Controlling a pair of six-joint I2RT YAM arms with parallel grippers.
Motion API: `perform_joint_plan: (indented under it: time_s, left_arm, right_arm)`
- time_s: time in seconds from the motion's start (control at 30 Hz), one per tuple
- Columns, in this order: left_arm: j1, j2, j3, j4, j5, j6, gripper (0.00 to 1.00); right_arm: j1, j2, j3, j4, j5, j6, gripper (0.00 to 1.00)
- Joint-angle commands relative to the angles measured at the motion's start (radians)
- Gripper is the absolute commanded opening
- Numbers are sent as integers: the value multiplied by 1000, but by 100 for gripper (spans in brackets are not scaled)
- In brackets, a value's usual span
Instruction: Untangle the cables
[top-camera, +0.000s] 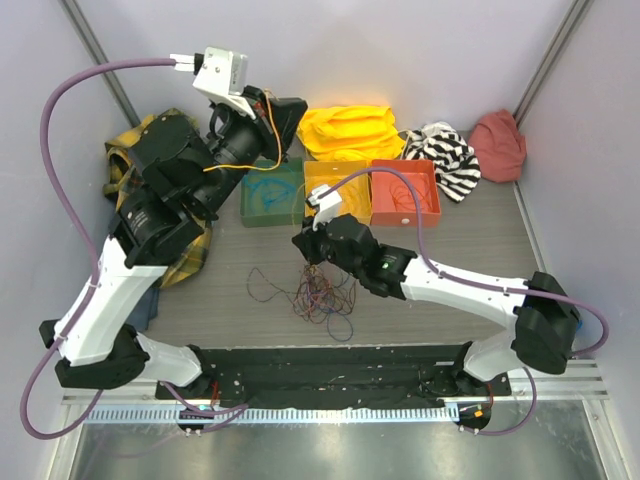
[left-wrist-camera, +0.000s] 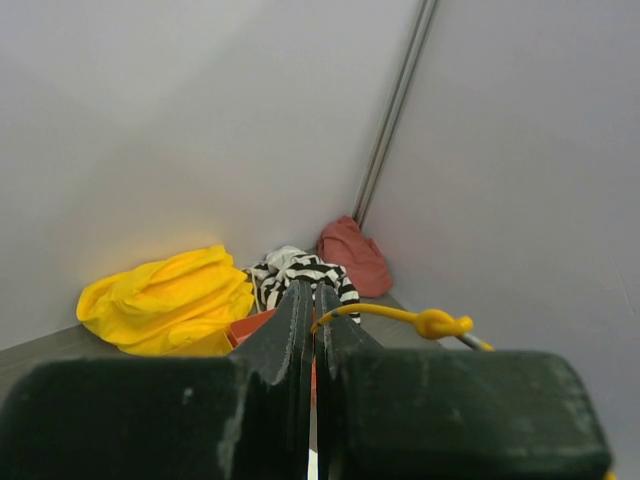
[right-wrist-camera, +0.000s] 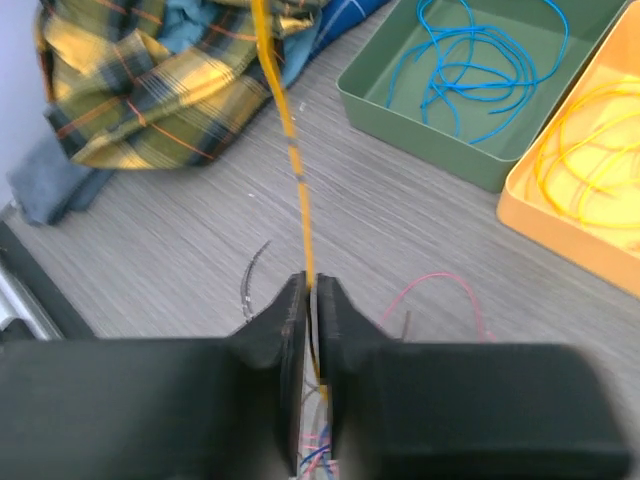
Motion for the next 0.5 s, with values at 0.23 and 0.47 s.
perform_joint_plan:
  time_s: [0.23,0.47]
  left_arm:
    - [3,-156,-189,77,-44,-13,0]
    - [1,-319,-601,234,-121,-113,0]
  right_arm:
    - [-30,-139,197,-76,216,-55,1]
    - [-30,-186,493,-228,274,-161,1]
